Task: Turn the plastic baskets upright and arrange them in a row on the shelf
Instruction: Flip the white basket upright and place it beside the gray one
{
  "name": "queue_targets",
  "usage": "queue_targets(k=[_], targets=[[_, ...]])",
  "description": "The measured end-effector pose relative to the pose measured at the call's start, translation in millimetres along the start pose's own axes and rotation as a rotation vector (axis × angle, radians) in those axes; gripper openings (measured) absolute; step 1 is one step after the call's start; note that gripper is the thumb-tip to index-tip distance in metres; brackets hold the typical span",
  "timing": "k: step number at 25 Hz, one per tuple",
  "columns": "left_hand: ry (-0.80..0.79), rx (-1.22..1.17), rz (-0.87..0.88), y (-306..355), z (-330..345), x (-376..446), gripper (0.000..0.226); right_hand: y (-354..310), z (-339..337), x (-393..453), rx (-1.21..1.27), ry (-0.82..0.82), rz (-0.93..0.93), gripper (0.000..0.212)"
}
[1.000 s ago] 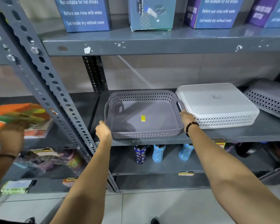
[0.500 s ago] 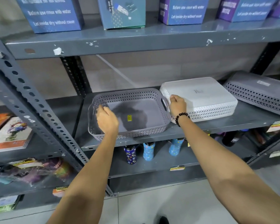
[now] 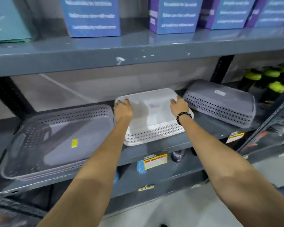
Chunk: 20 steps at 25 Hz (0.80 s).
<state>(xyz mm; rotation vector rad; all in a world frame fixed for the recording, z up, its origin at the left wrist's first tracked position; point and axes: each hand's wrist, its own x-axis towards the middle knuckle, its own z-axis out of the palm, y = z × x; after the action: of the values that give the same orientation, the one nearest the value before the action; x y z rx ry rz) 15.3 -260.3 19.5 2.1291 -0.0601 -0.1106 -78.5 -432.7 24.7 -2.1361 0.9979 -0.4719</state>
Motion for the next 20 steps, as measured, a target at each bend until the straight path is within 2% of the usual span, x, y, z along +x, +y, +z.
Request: queue_targets(k=[4, 8, 10, 12, 14, 16, 18, 20], targets=[[0.069, 0.02, -0.254, 4, 27, 15, 0.066, 25, -17, 49, -0.162, -0.176, 0.084, 0.052], [0.123, -0.028, -0.325, 6, 30, 11, 0.066, 27, -20, 61, -0.151, -0.327, 0.097, 0.056], [0.159, -0.104, -0.324, 8, 27, 10, 0.068, 25, -22, 66, -0.007, -0.302, 0.181, 0.06], [0.228, -0.252, -0.25, 15, 21, 8, 0.063, 18, -26, 66, 0.238, -0.214, 0.251, 0.063], [0.338, -0.466, -0.121, 30, 10, 2, 0.046, 14, -34, 65, 0.562, -0.043, 0.281, 0.06], [0.458, -0.619, -0.031, 42, -4, -10, 0.03, 15, -45, 62, 0.904, 0.087, 0.367, 0.048], [0.536, -0.659, -0.031, 35, -15, -24, 0.023, 27, -52, 58, 1.084, 0.071, 0.418, 0.053], [0.55, -0.649, -0.083, 17, -19, -38, 0.029, 49, -51, 56, 1.128, -0.07, 0.405, 0.062]])
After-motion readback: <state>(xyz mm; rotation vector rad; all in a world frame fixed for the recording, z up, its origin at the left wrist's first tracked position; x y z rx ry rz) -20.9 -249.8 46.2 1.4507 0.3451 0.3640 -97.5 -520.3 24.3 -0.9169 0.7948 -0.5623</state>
